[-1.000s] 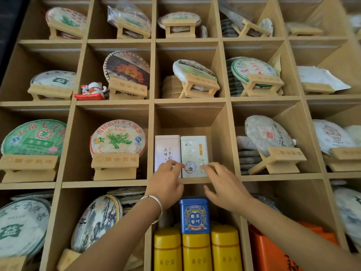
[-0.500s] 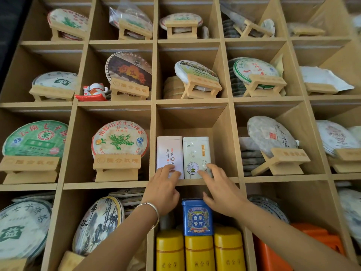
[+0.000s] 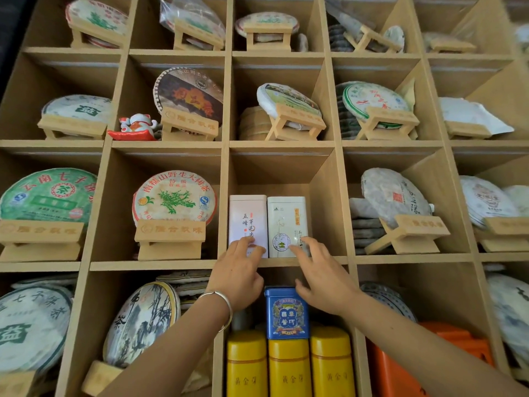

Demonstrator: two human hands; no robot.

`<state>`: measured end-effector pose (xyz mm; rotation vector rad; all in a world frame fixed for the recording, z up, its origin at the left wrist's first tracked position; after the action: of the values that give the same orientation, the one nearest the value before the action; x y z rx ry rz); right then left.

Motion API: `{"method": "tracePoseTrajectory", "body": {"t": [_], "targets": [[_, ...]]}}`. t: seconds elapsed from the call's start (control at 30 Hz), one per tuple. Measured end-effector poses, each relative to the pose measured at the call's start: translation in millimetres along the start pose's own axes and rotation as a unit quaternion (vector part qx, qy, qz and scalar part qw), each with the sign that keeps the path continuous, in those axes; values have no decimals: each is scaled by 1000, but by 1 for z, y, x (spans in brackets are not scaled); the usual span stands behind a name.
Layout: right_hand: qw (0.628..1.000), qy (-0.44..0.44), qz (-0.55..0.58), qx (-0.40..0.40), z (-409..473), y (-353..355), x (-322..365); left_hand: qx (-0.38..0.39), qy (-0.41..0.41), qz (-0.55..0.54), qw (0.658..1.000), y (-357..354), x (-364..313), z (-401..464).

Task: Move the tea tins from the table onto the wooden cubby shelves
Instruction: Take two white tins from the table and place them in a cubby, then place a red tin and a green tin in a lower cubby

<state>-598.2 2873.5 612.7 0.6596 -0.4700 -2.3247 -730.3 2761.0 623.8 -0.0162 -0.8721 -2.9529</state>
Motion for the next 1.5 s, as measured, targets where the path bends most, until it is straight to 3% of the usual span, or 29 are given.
{"method": "tracePoseTrajectory", "body": {"t": [0.33,0.47,0.8,0.93,1.2,1.37,1.5], "targets": [[994,-36,-90,44,-55,51,-17,72,-82,-31,994,-1,-34,-16],[982,-96,-136,85,-109,90,-34,72,-131,-108,983,-10,-78,-28],[863,-273,-317,283,-312,244,-70,139,-262,-257,920,-27,-281,-85],[805,-352,-369,303,-399,349,-70,194,-317,-334,866,-13,-388,-113],[611,-508,-503,340,-564,574,-5,268,-473,-448,710,89,-611,-225],[519,-567,-535,352,-635,669,41,296,-536,-483,626,159,-706,-302],[466,-602,-524,382,-703,732,72,302,-573,-500,574,222,-777,-371]]}}
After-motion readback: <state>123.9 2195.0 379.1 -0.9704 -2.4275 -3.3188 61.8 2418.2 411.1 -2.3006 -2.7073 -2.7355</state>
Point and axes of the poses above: each hand's wrist, its own z-axis towards the middle knuckle, its own y-axis out of the back of the hand, x = y × z, the point moved 4 cm from there along z, towards the middle knuckle, and after that the axes turned 12 degrees about -z, right-handed, at the moved point
